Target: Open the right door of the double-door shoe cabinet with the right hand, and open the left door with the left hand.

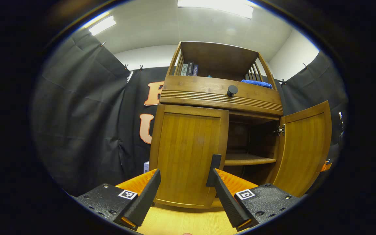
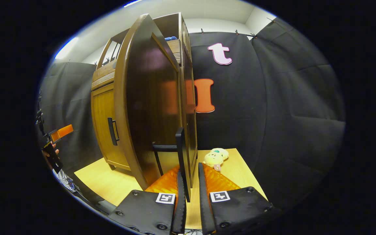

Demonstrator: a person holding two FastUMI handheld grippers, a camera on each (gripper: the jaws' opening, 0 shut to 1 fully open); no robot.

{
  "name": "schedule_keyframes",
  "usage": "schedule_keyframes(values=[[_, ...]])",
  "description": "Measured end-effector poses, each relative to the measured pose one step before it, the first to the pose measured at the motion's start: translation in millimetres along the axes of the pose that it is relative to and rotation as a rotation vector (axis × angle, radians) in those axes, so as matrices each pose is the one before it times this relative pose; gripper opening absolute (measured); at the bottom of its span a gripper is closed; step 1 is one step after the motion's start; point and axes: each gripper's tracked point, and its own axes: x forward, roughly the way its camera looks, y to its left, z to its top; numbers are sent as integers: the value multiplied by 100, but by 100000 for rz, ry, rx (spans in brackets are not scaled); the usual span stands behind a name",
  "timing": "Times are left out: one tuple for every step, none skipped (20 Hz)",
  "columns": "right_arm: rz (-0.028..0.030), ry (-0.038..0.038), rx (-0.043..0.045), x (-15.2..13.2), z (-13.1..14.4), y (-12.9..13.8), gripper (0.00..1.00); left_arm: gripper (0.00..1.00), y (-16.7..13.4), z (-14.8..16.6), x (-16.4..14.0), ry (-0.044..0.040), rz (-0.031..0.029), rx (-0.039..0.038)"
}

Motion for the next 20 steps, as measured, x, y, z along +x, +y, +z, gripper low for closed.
schedule_keyframes(values=[[472,-282,334,-31,18,-405,26,91,181,27,-88,-86,455,-40],[32,-61,493,137,49,-380,26,94,45,-71,-57,54,300,-100],[629,232,486,-229,-181,57,31,91,41,-10,-4,309,220,-42],[270,-7,154,-24,-50,96,36,92,50,-60,50,348,108,-61],[190,172,-626,128,33,40,32,91,-19,83,14,51,59,-45],[163,56,-399,-72,-28,81,28,91,-32,75,-101,-187,146,66],[363,-245,92,-54,14,177,27,91,3,105,-70,-325,261,172],[-14,-686,369,-190,-144,80,27,91,30,26,-8,-324,101,133],[-925,-721,455,-201,-200,-32,26,91,-26,50,34,-405,-17,-23],[-1132,-865,762,-239,-134,-113,23,91,-137,-132,59,211,-177,-5],[-862,-439,678,-218,-80,-14,30,95,-178,-176,103,592,-397,-163],[-1112,88,-98,-261,-280,22,32,95,-280,-121,164,494,-824,-486],[-1973,733,-991,-332,-244,-233,35,92,-290,-73,-1,169,-745,-623],[-3033,1675,-1441,-351,-692,-379,30,92,-127,48,129,-168,-494,-511],[-2217,1164,-905,-748,-661,-436,30,92,-112,92,164,-185,-493,-89],[-1318,55,540,-700,-327,-107,30,92,-215,-1,138,-201,-558,354],[-2148,-272,1286,-701,-218,-179,30,92,-189,-19,157,-33,-623,582],[-2177,-221,1368,-709,-160,-92,31,92,-424,-184,148,158,-1071,589],[-2181,-779,1254,-651,-115,25,31,91,-262,-58,224,142,-1166,416],[-2556,-1475,888,-594,184,276,31,92,-248,-88,267,144,-1179,26]])
